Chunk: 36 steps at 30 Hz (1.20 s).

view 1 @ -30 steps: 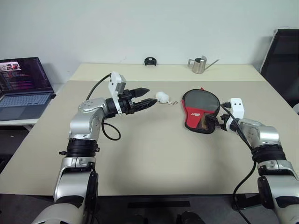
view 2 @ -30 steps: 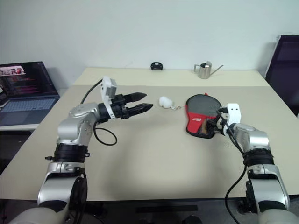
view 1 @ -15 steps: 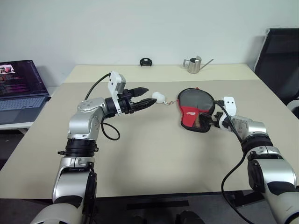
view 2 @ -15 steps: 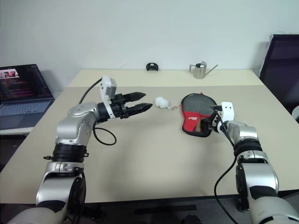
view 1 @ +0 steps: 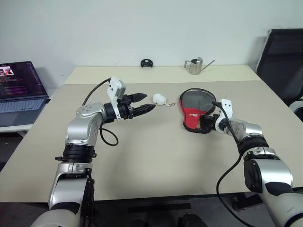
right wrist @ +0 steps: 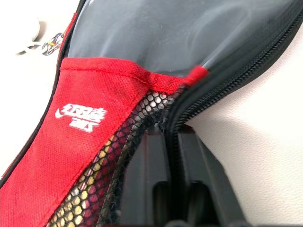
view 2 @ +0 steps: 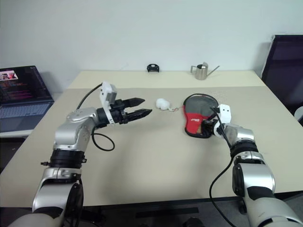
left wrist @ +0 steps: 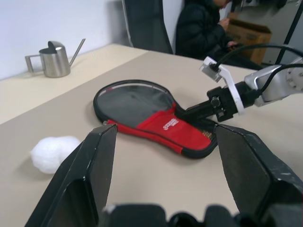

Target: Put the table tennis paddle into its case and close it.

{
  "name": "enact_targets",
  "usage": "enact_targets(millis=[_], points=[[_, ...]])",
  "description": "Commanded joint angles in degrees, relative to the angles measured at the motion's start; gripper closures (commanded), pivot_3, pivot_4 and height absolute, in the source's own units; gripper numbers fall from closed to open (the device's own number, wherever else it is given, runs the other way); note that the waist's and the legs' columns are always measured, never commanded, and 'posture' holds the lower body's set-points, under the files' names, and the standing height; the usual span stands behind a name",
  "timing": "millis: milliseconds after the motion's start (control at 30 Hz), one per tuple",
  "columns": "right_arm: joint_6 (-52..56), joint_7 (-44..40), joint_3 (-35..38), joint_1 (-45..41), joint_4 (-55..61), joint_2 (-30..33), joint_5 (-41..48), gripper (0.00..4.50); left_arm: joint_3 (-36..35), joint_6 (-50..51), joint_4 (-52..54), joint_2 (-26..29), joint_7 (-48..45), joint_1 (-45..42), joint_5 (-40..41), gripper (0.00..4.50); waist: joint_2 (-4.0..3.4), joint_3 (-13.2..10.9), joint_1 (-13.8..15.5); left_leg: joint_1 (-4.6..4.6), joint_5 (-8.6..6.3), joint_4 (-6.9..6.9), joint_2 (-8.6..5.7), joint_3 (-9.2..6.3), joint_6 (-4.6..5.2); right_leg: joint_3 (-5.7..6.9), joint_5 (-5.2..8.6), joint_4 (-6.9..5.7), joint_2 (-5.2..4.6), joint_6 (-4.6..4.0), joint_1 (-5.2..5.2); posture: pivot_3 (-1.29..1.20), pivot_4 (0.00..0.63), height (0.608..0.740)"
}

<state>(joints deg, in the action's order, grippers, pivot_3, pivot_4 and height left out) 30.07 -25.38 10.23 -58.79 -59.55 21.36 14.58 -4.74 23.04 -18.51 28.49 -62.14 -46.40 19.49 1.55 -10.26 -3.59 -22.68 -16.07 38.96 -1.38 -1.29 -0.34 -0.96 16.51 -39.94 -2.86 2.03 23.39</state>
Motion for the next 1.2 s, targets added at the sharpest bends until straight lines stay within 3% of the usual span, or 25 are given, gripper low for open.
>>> enact_targets(millis=[33,233,400,800,1200], points=[[3.5,-0.2,-0.2,1.1,1.5,-1.4,-0.1,4.49,0.4,-0.4,3.3,2.6,-1.7,1.1,0.6,0.94,-0.01,0.0,-0.1,0.01,0.00,0.00,0.00,0.00,0.00,-0.01,0.00,-0.01,0.00,0.00,0.00,0.00,0.150,0.740],[11.4,-1.3,0.1,3.7,12.1,-1.2,2.2,4.49,1.6,1.8,6.3,6.2,-5.3,4.0,1.6,0.94,-0.01,0.0,-0.1,-0.05,0.00,-0.04,0.03,-0.04,0.00,0.05,0.00,0.04,0.01,-0.01,0.01,0.00,0.150,0.740],[23.7,-1.7,0.0,9.3,29.7,-1.0,6.3,4.49,2.9,5.0,10.8,8.7,-8.7,7.1,3.3,0.94,-0.01,0.0,-0.1,-0.15,-0.01,-0.08,0.03,-0.05,0.01,0.05,0.01,0.08,0.00,-0.01,0.12,0.00,0.150,0.740],[44.6,0.6,0.9,20.0,59.1,-2.5,15.0,4.49,4.9,10.0,18.0,10.6,-11.5,10.7,6.5,0.94,-0.02,0.0,0.4,-0.20,-0.05,-0.08,0.03,-0.07,0.09,0.07,0.01,0.08,0.01,-0.02,0.16,0.00,0.150,0.740],[61.2,6.5,9.7,30.4,79.6,-8.0,18.6,4.49,5.0,14.3,25.5,13.1,-11.1,15.2,10.1,0.94,-0.02,0.0,0.8,-0.20,-0.06,-0.09,0.02,-0.11,0.10,0.09,0.02,0.10,0.01,-0.02,0.14,0.00,0.150,0.740]])
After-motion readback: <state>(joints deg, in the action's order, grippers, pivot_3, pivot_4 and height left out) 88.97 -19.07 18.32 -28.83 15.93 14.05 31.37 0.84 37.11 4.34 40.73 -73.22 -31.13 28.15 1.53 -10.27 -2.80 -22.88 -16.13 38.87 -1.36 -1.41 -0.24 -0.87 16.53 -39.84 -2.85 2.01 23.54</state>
